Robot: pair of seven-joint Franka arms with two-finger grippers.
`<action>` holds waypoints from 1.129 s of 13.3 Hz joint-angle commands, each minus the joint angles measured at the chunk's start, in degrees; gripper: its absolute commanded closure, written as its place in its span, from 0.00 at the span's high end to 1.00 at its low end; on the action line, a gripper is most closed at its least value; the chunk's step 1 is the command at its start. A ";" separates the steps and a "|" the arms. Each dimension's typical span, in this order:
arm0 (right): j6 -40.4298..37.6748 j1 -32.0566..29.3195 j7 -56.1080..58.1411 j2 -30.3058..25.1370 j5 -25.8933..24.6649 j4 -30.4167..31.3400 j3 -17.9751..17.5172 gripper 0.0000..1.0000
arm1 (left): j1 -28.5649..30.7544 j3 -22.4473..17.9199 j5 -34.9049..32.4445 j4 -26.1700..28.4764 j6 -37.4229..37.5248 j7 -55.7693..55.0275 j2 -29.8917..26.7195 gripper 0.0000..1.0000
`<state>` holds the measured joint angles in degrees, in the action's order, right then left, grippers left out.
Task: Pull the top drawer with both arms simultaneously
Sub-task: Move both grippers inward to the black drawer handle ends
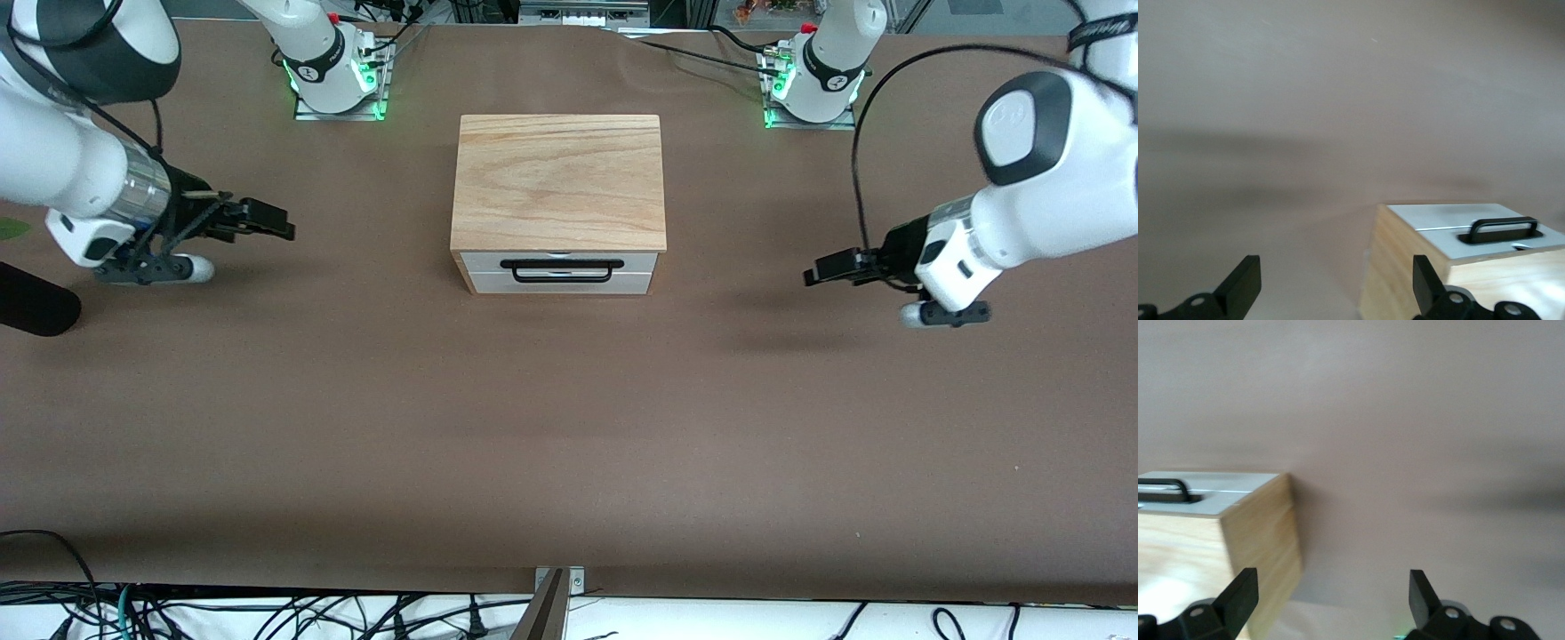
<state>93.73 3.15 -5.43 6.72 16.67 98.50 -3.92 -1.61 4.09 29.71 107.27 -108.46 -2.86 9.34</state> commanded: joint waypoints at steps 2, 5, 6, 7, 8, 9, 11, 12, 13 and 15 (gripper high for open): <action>0.65 0.27 8.41 7.67 13.88 -1.03 -0.30 1.00 | 0.03 1.00 17.24 2.05 -1.40 9.08 5.50 1.00; 6.35 2.73 17.69 13.03 24.44 0.02 -0.39 1.00 | -0.85 1.00 32.38 4.78 -1.49 21.45 9.54 1.00; 8.64 3.61 21.13 14.01 28.55 0.81 -0.39 1.00 | -1.46 1.00 37.04 5.40 -1.40 26.19 11.12 1.00; 9.88 4.31 23.60 15.24 33.55 1.51 -0.39 1.00 | -1.99 1.00 41.78 6.19 -1.40 31.72 12.88 1.00; 10.41 5.36 25.98 15.77 37.61 2.13 -0.39 1.00 | -3.04 1.00 46.70 7.24 -1.40 38.30 14.64 1.00; 11.11 6.25 28.18 16.56 40.43 2.92 -0.39 1.00 | -4.10 1.00 51.97 8.30 -1.40 44.46 16.48 1.00; 12.61 7.39 34.84 17.44 47.45 5.72 -0.39 1.00 | -7.08 1.00 59.55 8.75 -1.31 53.54 19.39 1.00; 12.53 7.57 39.58 18.32 52.02 7.39 -0.39 1.00 | -8.49 1.09 62.63 8.57 -0.96 56.27 20.70 1.00; 12.44 7.92 44.76 19.37 56.59 8.80 -0.39 1.00 | -9.72 1.27 66.14 8.66 -0.61 58.56 21.85 1.00; 12.44 9.50 49.89 20.26 63.81 11.09 -0.39 0.99 | -10.26 3.45 70.21 8.66 -0.61 62.09 22.74 1.00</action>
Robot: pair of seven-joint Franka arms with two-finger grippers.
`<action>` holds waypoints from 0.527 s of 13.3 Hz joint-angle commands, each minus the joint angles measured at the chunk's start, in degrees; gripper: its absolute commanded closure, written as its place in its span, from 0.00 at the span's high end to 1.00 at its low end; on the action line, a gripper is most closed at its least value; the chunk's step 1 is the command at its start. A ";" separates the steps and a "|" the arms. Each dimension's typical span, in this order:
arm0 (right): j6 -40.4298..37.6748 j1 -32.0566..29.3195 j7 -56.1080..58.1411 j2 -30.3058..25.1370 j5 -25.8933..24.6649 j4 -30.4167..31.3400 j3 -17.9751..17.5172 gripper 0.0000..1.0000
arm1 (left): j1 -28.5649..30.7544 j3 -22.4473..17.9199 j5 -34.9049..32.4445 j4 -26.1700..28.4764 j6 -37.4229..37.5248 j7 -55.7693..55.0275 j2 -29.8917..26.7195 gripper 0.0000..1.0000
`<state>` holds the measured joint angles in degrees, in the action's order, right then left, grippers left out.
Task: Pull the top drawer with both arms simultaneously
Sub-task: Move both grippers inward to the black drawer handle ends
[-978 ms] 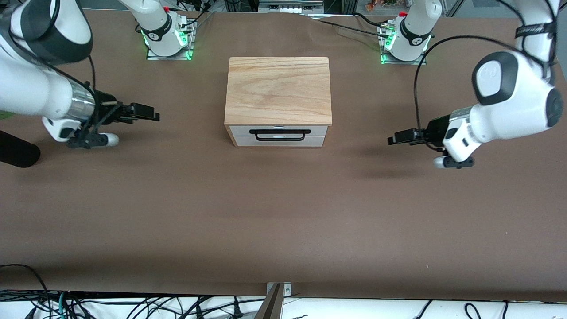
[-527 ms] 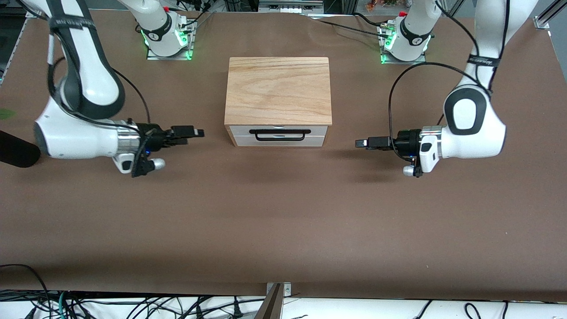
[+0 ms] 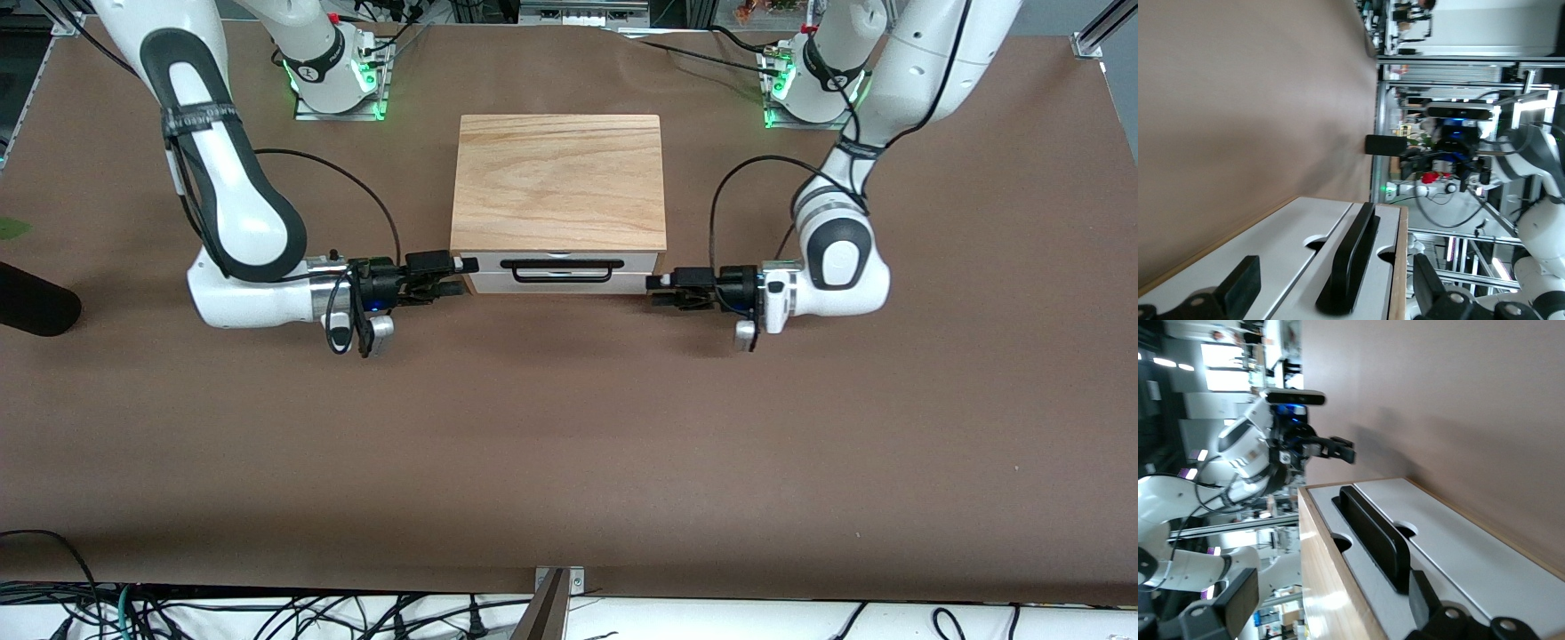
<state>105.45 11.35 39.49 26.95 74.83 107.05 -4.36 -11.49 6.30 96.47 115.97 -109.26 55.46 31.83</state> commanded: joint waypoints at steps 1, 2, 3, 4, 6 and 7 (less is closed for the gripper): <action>0.72 1.66 6.64 0.82 7.94 3.07 0.06 0.97 | -0.37 1.52 3.55 0.05 0.45 3.95 0.34 1.00; 0.72 2.01 9.26 1.52 9.53 3.60 0.06 0.93 | -0.37 1.70 3.64 0.22 1.32 4.47 0.42 0.99; 0.46 2.27 12.51 2.84 10.68 3.86 0.06 0.91 | -0.37 1.78 3.81 0.92 1.85 5.78 0.60 0.98; 0.02 2.28 16.28 4.50 12.60 3.87 0.06 0.88 | -0.37 1.96 4.86 1.19 2.21 8.32 0.95 0.94; -0.77 3.06 21.05 7.23 16.73 3.87 -0.03 0.87 | -0.46 2.66 6.88 1.81 2.65 12.38 2.00 0.85; -1.38 3.59 21.50 7.77 18.32 3.87 -0.03 0.84 | -0.46 2.92 7.15 1.81 2.65 12.56 2.44 0.78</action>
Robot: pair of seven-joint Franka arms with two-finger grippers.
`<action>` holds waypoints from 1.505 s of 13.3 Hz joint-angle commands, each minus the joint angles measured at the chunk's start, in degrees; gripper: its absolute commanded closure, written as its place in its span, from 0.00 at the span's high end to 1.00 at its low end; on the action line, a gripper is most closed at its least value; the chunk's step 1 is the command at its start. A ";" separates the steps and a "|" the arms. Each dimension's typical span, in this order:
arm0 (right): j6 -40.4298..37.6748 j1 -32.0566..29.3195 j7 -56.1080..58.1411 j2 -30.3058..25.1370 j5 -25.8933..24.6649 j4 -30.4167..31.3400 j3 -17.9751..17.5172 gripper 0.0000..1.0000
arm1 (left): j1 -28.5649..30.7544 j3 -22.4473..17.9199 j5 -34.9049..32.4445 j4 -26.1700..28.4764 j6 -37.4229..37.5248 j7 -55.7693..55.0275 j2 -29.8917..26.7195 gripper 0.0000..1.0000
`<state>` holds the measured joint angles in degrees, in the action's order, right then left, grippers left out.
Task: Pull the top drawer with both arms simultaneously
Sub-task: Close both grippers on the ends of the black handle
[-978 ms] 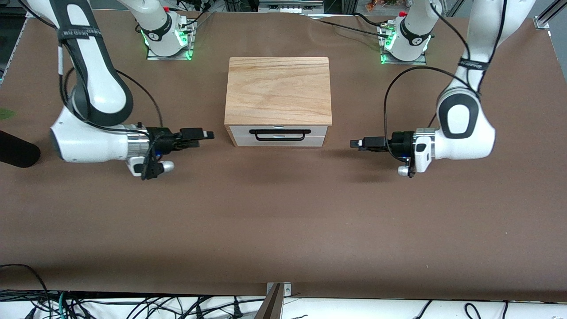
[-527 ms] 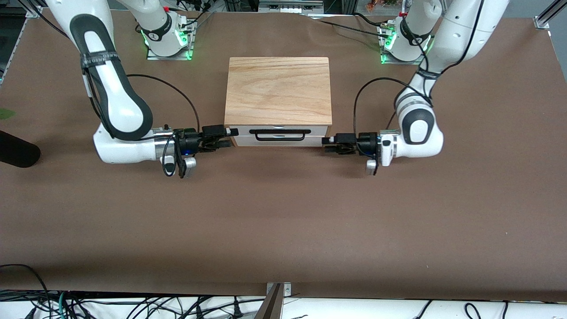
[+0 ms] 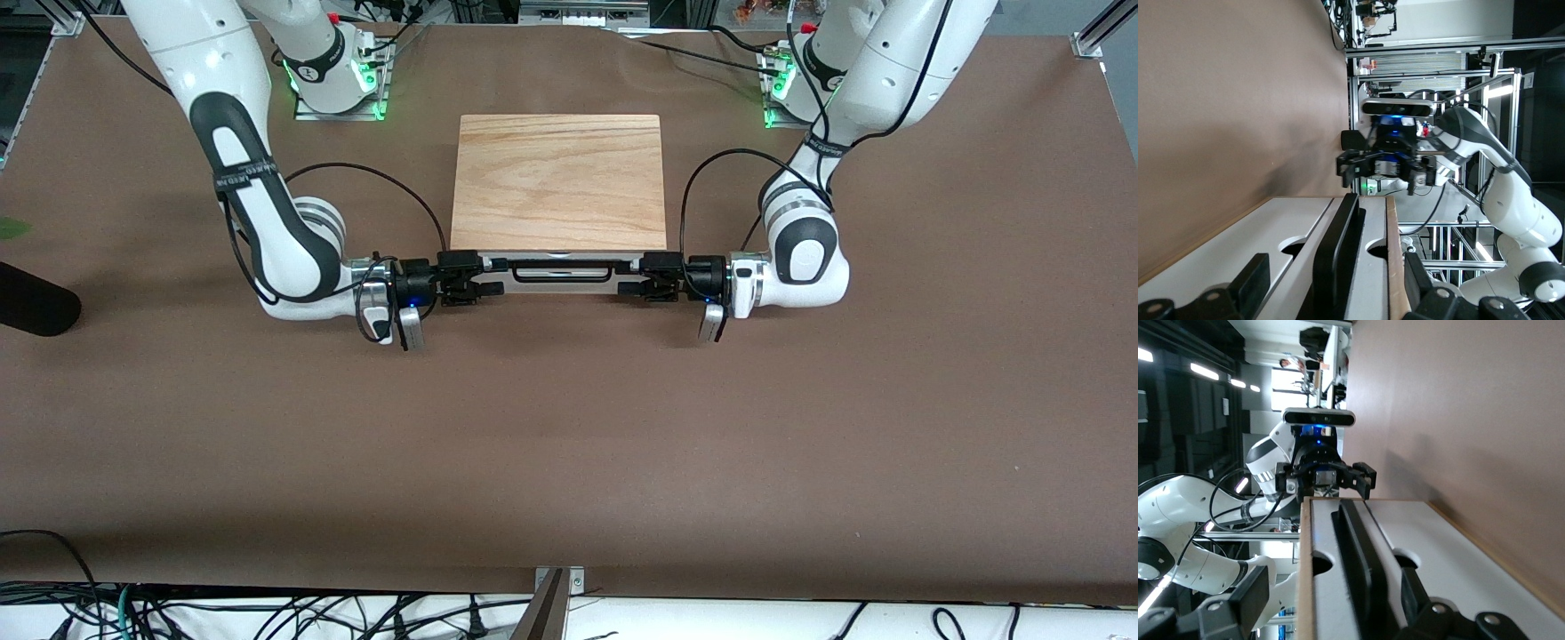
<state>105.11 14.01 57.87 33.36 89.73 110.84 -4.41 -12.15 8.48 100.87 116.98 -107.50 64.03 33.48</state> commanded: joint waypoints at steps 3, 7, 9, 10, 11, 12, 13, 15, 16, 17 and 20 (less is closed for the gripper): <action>-1.13 1.72 3.13 1.71 4.05 0.34 0.01 0.75 | 0.11 0.84 2.84 0.79 1.07 4.00 1.24 0.78; -4.64 1.64 3.22 3.99 4.05 0.61 0.10 0.37 | -0.07 2.15 4.94 1.49 1.51 4.52 1.68 0.49; -5.00 1.64 3.13 3.99 4.05 0.43 0.10 0.18 | -0.07 2.42 5.04 1.58 1.51 5.67 2.03 0.48; -5.00 1.55 3.13 3.99 4.13 0.26 0.10 0.10 | -0.07 2.51 5.04 1.58 1.51 5.67 2.12 0.48; -5.00 1.46 3.04 3.99 4.13 0.17 0.10 0.09 | -0.07 2.51 5.04 1.67 1.51 5.84 2.20 0.37; -5.09 1.11 3.04 3.99 4.05 -0.01 0.10 0.09 | -0.16 2.51 5.04 1.67 1.51 6.19 2.29 0.36; -5.35 1.02 2.96 3.99 4.13 -0.44 0.10 0.09 | -0.07 2.42 5.04 1.67 1.51 6.46 2.38 0.34; -5.96 0.76 2.52 3.99 4.13 -0.88 0.28 0.06 | -0.07 2.42 4.95 2.46 1.59 6.55 2.38 0.32; -6.14 0.67 2.51 3.99 4.13 -1.15 0.28 0.05 | -0.07 2.42 4.86 2.64 2.12 6.64 2.38 0.32; -6.14 0.67 2.51 3.99 4.13 -1.15 0.28 0.04 | 0.02 2.33 4.77 3.07 2.82 7.16 2.38 0.31; -6.66 0.58 2.34 3.99 4.13 -1.24 0.37 0.02 | 0.11 2.33 4.77 3.78 3.00 7.78 2.38 0.00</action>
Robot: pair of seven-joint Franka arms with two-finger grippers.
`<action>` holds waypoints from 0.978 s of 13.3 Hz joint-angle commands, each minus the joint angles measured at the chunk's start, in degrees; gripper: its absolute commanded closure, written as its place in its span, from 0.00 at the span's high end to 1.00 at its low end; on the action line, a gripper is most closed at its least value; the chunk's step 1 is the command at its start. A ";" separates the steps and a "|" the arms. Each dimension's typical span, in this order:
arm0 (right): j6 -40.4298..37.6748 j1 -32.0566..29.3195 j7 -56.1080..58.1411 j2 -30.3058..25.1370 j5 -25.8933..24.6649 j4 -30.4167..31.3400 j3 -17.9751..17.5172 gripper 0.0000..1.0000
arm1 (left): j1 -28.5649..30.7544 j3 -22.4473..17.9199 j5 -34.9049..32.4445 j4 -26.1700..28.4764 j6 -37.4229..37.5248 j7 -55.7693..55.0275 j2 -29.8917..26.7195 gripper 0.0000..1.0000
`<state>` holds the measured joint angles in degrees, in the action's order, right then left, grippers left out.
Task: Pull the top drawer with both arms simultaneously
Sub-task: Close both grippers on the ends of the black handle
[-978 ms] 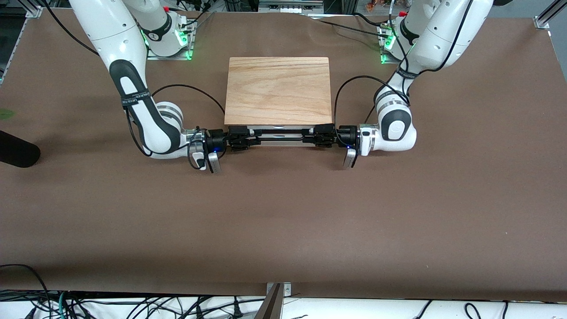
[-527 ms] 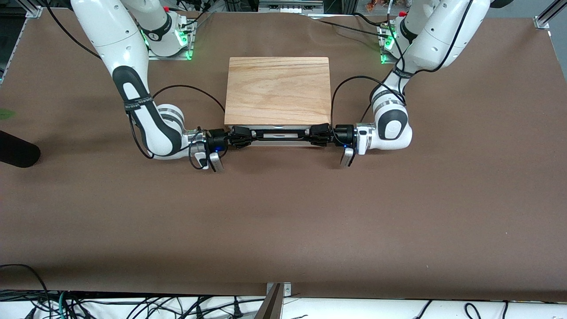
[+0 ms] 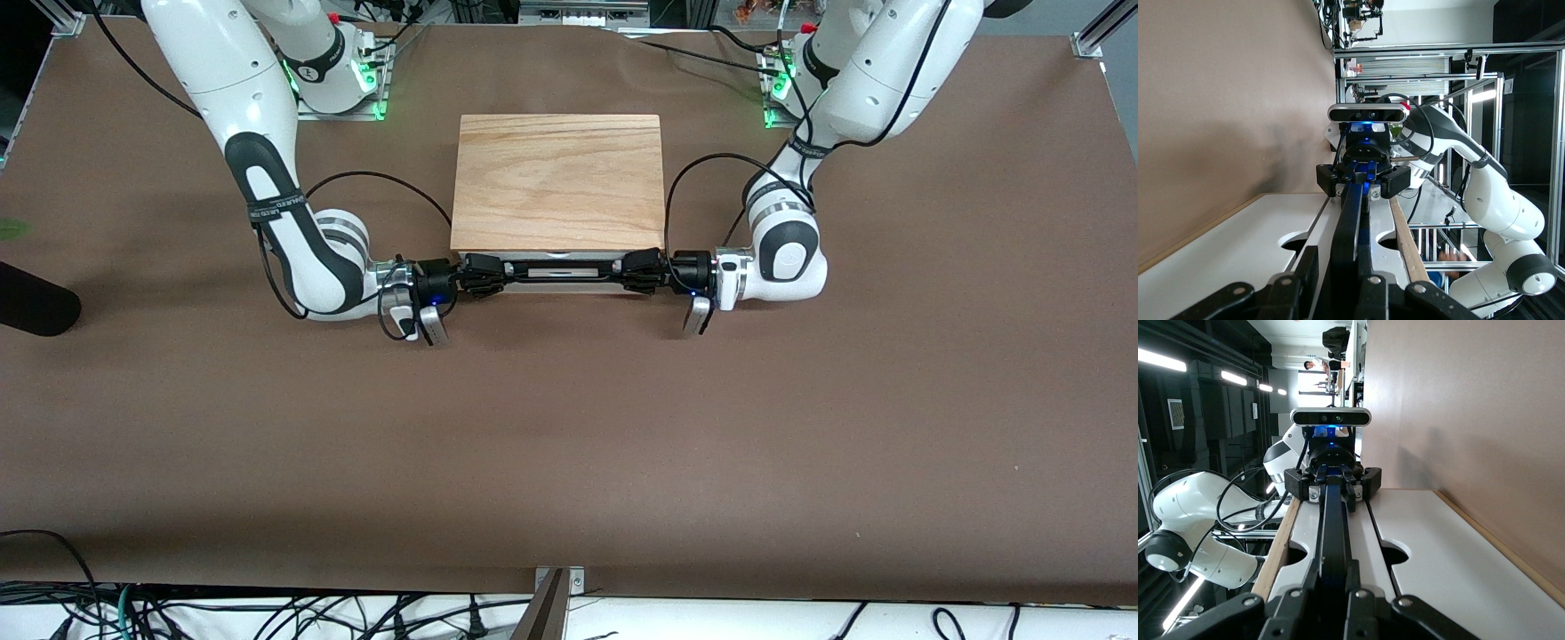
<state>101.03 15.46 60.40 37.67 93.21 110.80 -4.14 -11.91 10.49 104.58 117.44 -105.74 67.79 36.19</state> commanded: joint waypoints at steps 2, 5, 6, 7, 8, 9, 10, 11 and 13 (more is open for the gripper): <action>-2.94 -0.87 -0.29 -0.31 0.66 -1.20 0.09 0.02 | -0.13 0.32 1.06 3.33 1.24 4.02 -0.41 0.00; -3.04 -0.87 -0.29 -0.40 0.57 -1.29 0.09 0.02 | -0.22 0.32 1.06 3.06 1.24 3.93 -0.33 0.00; -3.04 -0.87 -0.29 -0.40 0.57 -1.46 0.09 0.02 | -0.22 0.23 1.06 2.71 1.24 3.93 0.28 0.00; -3.04 -1.13 -0.37 -0.40 0.57 -1.73 0.09 0.02 | -0.22 0.15 1.06 2.28 1.24 4.01 1.07 0.00; -3.04 -1.13 -0.46 -0.23 0.57 -2.34 0.09 0.02 | -0.22 0.06 1.06 1.57 1.15 3.93 1.78 0.00; -3.04 -1.13 -0.64 0.21 0.48 -3.30 0.18 0.02 | -0.22 -0.12 0.98 0.96 1.15 3.84 1.96 0.00; -3.04 -1.22 -0.99 0.91 0.48 -4.53 0.18 0.01 | -0.22 -0.38 0.89 0.52 1.15 3.58 2.05 0.00; -3.04 -1.14 -1.95 1.61 0.57 -5.67 0.18 0.01 | -0.22 -0.56 0.71 -0.27 1.15 3.40 2.57 0.00; -3.04 -1.31 -3.44 2.84 0.31 -8.05 0.36 0.01 | -0.22 -0.73 0.71 -1.85 1.15 3.31 3.71 0.00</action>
<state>100.33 15.48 59.87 39.01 92.33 108.55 -4.00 -11.70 10.11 104.81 116.89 -104.46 67.78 36.88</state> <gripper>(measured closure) 0.824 0.819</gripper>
